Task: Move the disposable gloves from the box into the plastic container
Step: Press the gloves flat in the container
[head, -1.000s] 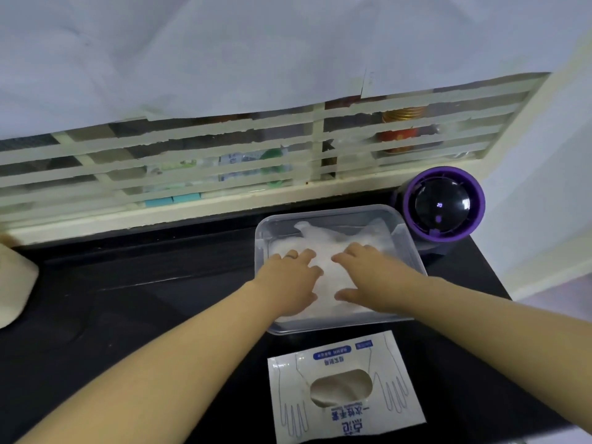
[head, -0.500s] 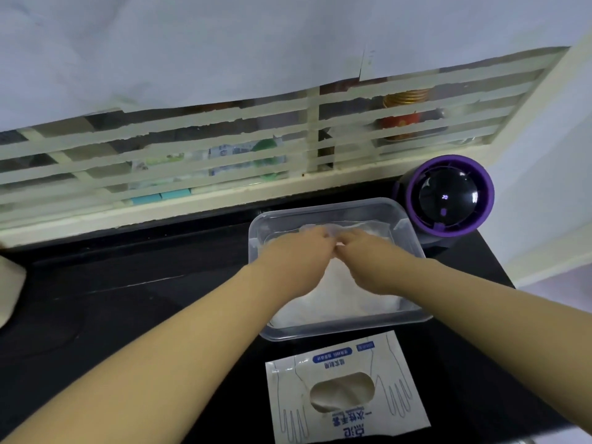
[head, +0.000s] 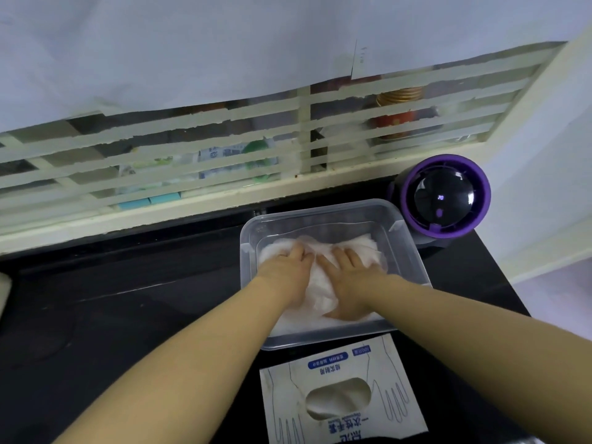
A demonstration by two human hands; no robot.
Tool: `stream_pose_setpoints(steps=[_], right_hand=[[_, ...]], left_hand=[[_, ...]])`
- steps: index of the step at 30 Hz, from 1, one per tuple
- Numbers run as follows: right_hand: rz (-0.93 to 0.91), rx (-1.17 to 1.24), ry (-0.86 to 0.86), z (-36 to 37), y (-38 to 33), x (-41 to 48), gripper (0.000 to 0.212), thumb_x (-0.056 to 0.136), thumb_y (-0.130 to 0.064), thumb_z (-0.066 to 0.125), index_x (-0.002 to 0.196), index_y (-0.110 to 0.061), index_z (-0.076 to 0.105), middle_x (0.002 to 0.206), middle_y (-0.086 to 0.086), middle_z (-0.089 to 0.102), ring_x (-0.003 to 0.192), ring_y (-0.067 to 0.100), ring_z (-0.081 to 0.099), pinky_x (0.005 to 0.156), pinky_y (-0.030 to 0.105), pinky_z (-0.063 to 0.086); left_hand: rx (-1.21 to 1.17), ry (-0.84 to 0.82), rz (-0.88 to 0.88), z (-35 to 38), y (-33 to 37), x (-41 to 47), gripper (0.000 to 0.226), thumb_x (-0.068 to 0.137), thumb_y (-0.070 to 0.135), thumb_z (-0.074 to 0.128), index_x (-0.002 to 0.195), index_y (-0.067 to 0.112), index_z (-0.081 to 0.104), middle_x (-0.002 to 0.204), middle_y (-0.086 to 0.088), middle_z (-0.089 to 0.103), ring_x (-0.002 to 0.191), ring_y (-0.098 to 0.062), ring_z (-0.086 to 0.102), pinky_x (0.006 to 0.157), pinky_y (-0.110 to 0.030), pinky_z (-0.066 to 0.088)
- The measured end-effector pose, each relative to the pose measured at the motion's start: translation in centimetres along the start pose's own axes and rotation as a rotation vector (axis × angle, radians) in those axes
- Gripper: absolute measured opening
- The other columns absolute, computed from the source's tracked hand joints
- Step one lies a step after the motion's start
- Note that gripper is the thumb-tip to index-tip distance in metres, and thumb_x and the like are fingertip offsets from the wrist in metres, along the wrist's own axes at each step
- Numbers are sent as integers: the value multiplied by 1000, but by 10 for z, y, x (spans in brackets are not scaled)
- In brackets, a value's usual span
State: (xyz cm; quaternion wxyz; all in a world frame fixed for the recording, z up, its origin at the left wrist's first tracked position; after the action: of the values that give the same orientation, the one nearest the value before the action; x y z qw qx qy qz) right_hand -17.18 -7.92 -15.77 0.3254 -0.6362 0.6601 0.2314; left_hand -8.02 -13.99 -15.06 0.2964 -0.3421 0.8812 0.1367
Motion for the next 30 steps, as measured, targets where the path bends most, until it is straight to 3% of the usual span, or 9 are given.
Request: stream_pose_setpoints(steps=[5,10,13,17,20,21,23,25,30], right_hand=[[-85,96,167,-32,2,-33,85,87,-58,57,152,-24,16,158,5,20,143,27,21,114,45,27],[-308,217,591,-67,-10,-111,33,93,-36,58,125,-25,59,112,-13,62,93,-2,56,86,15,46],[-466,244,398,-46,-35,-141,18,93,-30,60,108,-24,69,89,-19,61,77,-6,57,73,6,45],[-462,56,145,11,-47,-131,23,96,-32,53,108,-22,70,92,-10,64,72,2,53,70,16,44],[-531,-158,228,40,-57,-114,52,88,-64,41,94,-15,59,76,-4,51,66,15,45,58,27,33],[-566,-231,321,42,-60,-107,53,87,-65,34,95,-18,57,74,-2,48,63,17,43,54,27,30],[-657,-375,481,50,-65,-103,40,90,-51,32,101,-28,63,70,-2,50,53,14,34,44,24,24],[-741,-452,555,60,-64,-96,21,92,-39,50,96,-30,68,68,-4,54,46,12,39,39,21,23],[-724,-409,602,71,-67,-80,37,95,-39,51,72,-20,73,63,-1,59,43,19,50,41,25,39]], left_hand=[[6,120,99,-37,3,-46,59,98,24,53,151,22,28,153,-2,28,127,-25,47,95,-37,46],[-19,489,205,-59,5,-111,45,101,20,45,144,31,41,146,10,42,119,-14,54,93,-32,50],[-21,673,474,-48,15,-144,31,87,7,62,115,20,68,109,3,67,81,-17,67,64,-28,55],[8,761,670,-20,32,-167,26,83,14,48,95,17,71,90,3,68,60,-13,60,49,-22,49],[-20,685,710,21,42,-166,24,86,22,54,105,20,69,98,4,67,78,-15,64,60,-28,55],[-11,587,658,37,43,-161,33,86,31,59,118,23,64,114,3,64,99,-17,63,79,-32,57],[18,297,497,69,39,-148,71,84,52,63,146,32,35,152,5,34,142,-20,28,117,-39,28],[5,147,416,80,34,-145,89,80,60,65,152,39,15,161,13,5,149,-18,1,122,-40,6],[-9,150,410,82,33,-145,91,80,61,65,151,42,13,161,18,-1,149,-16,-1,122,-41,5]])
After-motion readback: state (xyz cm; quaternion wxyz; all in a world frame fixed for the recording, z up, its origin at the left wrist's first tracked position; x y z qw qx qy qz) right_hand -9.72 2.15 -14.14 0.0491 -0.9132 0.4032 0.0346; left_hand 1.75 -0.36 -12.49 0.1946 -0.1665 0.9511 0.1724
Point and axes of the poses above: each hand's wrist, its own x-axis towards the middle knuckle, its own z-axis out of the palm, y = z × x, the point moved 6 cm from there along x, towards the middle knuckle
